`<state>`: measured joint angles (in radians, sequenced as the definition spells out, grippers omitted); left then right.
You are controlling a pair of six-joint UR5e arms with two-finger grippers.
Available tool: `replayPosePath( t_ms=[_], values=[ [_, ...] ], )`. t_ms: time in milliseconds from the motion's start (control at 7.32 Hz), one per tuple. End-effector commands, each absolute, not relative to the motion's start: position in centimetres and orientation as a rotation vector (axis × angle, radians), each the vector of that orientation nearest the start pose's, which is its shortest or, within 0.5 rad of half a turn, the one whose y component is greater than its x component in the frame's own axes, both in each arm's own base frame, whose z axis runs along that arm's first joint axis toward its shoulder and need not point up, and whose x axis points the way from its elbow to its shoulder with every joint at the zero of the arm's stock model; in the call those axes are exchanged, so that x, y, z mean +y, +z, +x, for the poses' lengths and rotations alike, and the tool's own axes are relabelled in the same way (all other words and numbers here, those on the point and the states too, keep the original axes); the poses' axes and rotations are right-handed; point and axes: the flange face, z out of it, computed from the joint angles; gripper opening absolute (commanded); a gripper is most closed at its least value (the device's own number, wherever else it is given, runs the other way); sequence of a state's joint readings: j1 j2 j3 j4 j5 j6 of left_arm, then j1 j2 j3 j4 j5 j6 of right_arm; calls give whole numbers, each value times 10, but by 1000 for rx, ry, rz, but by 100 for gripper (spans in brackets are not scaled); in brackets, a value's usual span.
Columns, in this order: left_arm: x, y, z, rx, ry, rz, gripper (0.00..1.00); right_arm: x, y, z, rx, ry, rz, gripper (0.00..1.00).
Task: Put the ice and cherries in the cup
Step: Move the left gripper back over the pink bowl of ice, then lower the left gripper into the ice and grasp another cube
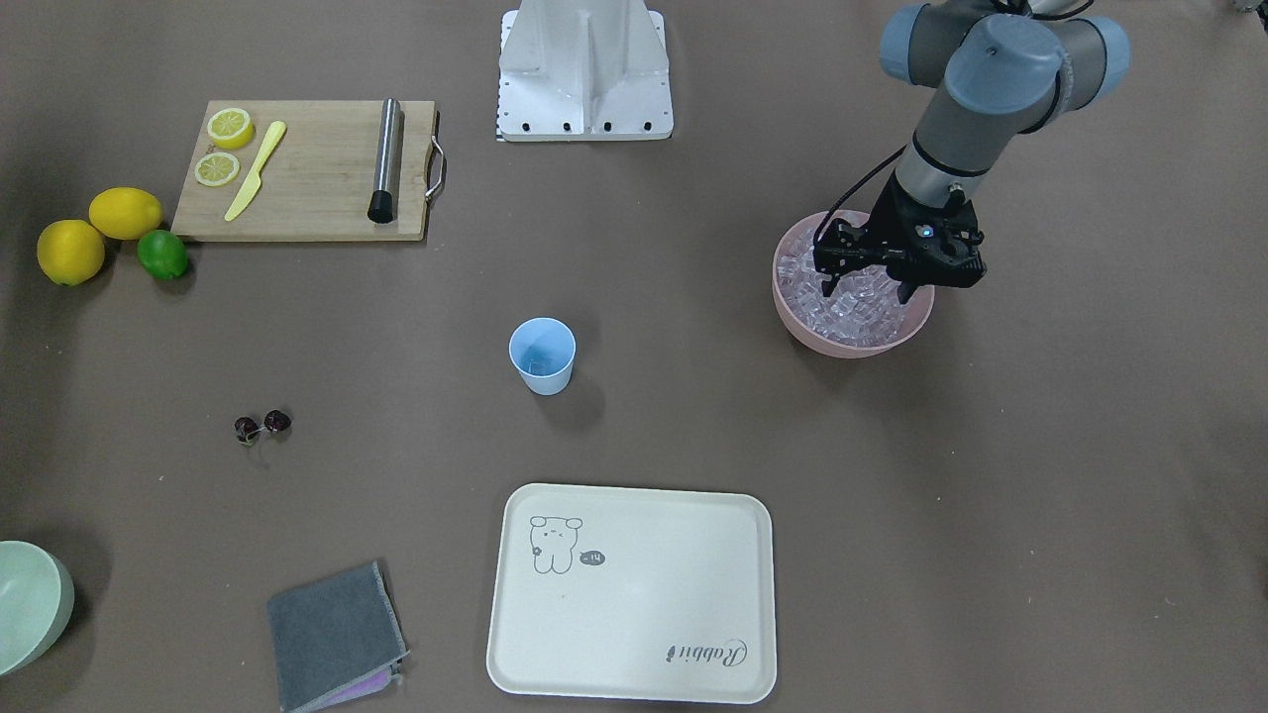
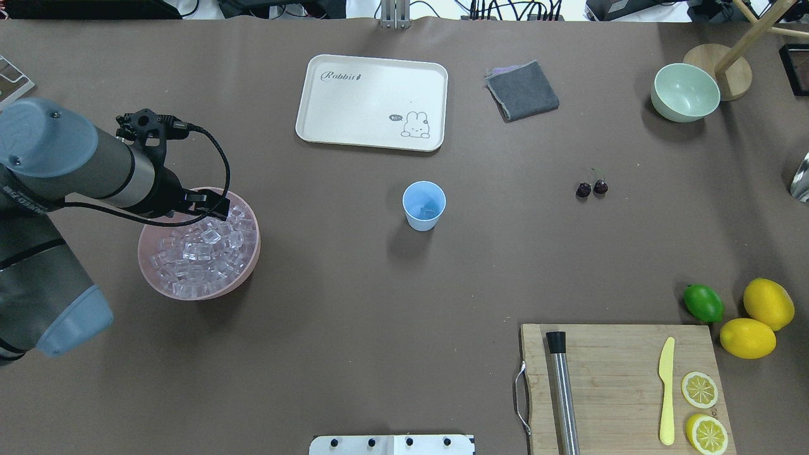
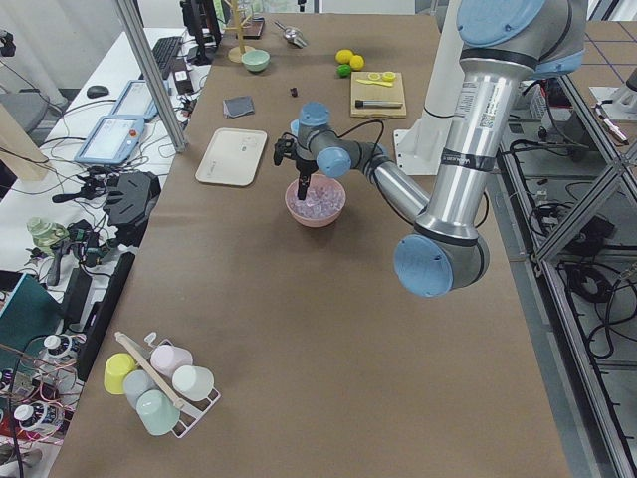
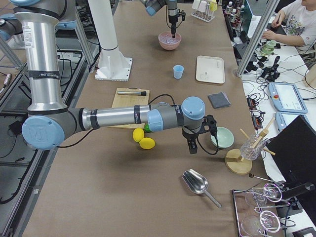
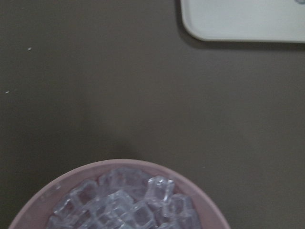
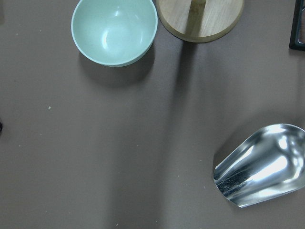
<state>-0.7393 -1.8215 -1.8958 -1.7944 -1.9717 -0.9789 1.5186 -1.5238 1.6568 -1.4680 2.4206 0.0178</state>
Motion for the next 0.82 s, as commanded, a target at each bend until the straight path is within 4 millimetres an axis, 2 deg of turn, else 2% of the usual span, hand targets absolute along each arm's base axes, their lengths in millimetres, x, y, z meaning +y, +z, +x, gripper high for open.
replayPosePath(
  t_ms=[0,410,683],
  values=[
    [-461,371,366,822,31,173,97,-520,572,31,-856,-135,197,100],
    [-465,364,371,827,40,182,97,-523,571,31,-855,-132,198,100],
    [-459,368,378,823,53,171,96,-523,572,31,-855,-132,196,100]
  ],
)
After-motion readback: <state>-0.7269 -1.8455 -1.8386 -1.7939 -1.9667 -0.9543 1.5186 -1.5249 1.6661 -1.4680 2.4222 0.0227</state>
